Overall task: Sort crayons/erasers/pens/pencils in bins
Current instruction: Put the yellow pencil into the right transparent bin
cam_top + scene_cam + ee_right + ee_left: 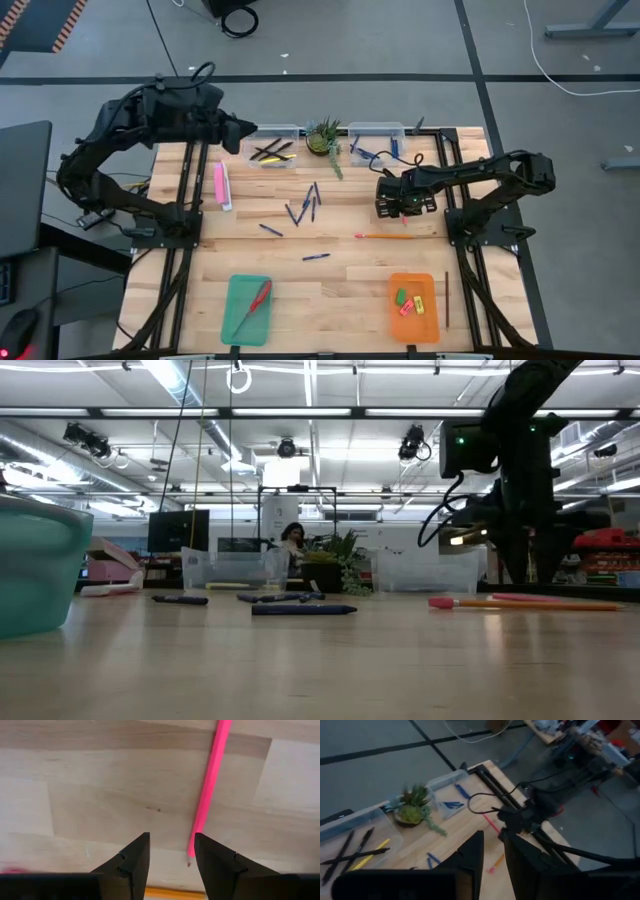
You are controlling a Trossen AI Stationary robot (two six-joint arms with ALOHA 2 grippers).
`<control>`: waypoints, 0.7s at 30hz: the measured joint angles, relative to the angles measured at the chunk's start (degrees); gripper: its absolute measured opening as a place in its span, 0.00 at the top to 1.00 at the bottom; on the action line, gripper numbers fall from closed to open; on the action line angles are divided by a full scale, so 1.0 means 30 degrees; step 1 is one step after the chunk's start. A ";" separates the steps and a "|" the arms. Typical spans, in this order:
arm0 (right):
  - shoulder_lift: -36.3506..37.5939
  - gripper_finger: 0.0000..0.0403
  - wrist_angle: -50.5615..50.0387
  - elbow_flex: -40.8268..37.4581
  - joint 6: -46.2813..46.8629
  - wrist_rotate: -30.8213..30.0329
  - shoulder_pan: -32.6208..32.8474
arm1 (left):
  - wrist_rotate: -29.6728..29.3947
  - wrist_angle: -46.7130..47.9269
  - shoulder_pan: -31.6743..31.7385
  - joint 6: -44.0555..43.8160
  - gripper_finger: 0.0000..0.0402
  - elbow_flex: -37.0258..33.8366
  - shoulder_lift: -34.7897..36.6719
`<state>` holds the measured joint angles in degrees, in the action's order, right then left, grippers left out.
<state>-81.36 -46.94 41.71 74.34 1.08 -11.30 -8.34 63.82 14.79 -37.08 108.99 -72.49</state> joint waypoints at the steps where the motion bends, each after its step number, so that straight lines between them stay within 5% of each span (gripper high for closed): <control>1: 0.0000 0.60 0.0012 0.0000 0.0263 -0.0007 0.0088 | 0.0256 -0.0286 -0.0072 -0.0007 0.78 0.0009 -0.0097; 15: 0.0000 0.60 0.0259 0.0000 0.2217 -0.0158 0.0157 | 0.1596 -0.0335 -0.0672 0.1937 0.79 0.0612 0.0060; 21: 0.0000 0.60 0.2138 0.0340 -0.3983 0.1420 0.1338 | 0.1828 -0.0412 -0.0723 0.2943 0.77 0.1209 0.0406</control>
<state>-81.36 -40.52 42.73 62.39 5.34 -7.29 -2.85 62.58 12.62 -28.25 112.62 -71.27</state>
